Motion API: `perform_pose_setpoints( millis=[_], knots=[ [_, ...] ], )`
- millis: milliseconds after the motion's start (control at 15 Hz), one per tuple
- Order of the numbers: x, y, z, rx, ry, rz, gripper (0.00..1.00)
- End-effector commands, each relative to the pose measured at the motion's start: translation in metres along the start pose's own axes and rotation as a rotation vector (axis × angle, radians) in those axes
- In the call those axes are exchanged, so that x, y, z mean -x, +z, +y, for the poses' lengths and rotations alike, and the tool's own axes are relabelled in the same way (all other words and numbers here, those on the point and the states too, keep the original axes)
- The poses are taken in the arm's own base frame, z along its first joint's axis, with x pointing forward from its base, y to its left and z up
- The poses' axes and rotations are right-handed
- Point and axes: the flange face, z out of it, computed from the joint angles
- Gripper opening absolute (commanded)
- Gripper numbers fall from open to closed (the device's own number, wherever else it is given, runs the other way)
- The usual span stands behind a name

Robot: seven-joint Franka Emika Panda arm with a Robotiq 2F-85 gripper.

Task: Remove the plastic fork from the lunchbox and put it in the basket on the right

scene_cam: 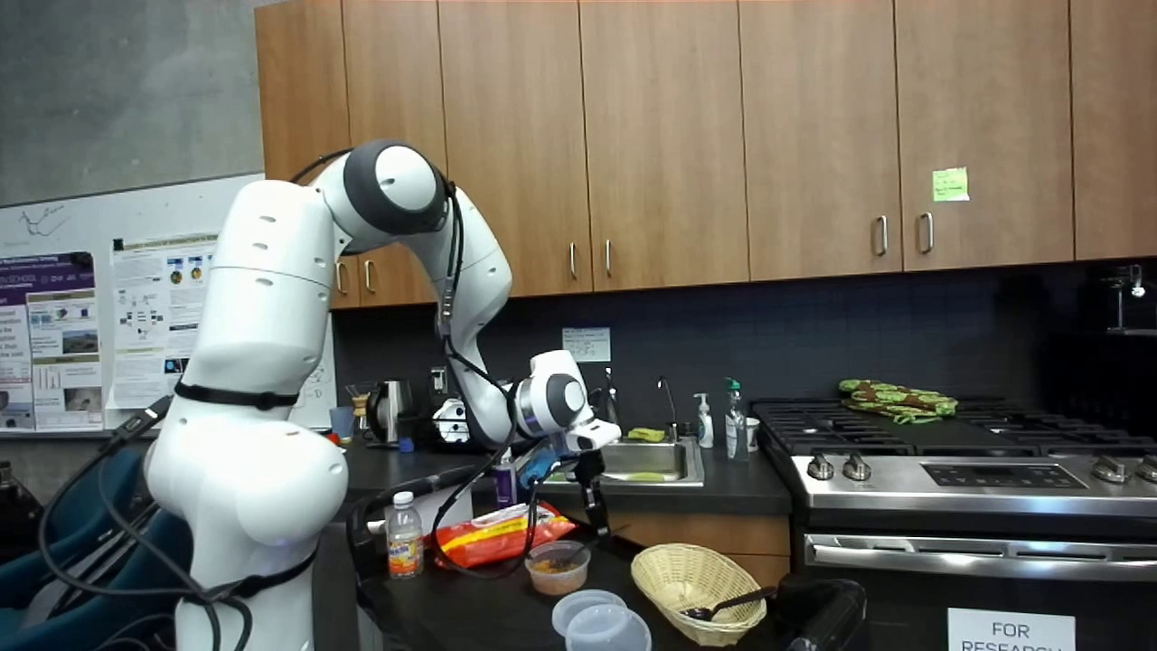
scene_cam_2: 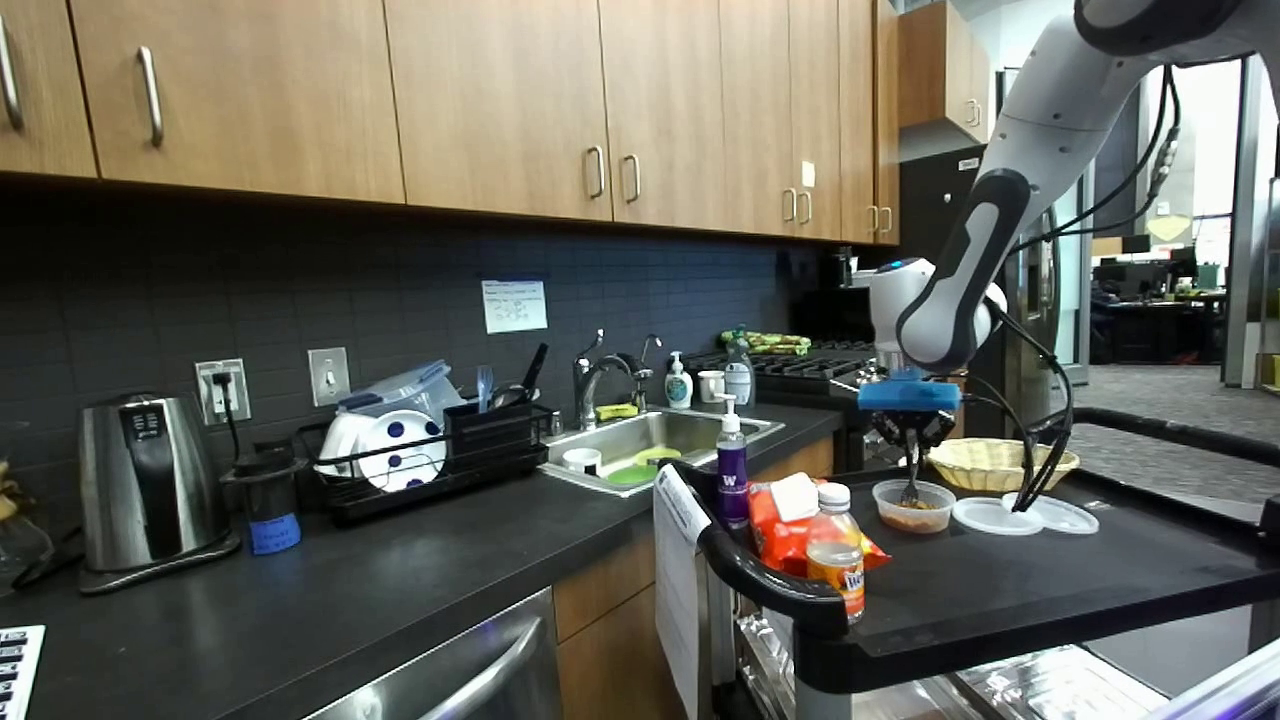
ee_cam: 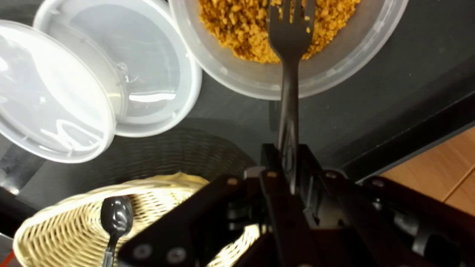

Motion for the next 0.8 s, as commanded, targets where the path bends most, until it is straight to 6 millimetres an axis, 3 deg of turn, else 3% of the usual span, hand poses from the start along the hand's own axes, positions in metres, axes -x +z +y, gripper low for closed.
perform_pose_setpoints(
  millis=[0,267,733],
  knots=[
    [0.001,-0.024,0.005,-0.022,0.027,0.136,0.04],
    [-0.001,-0.046,-0.003,-0.016,0.022,0.345,0.04],
    [0.051,-0.035,0.015,0.032,-0.077,0.322,0.04]
  ],
)
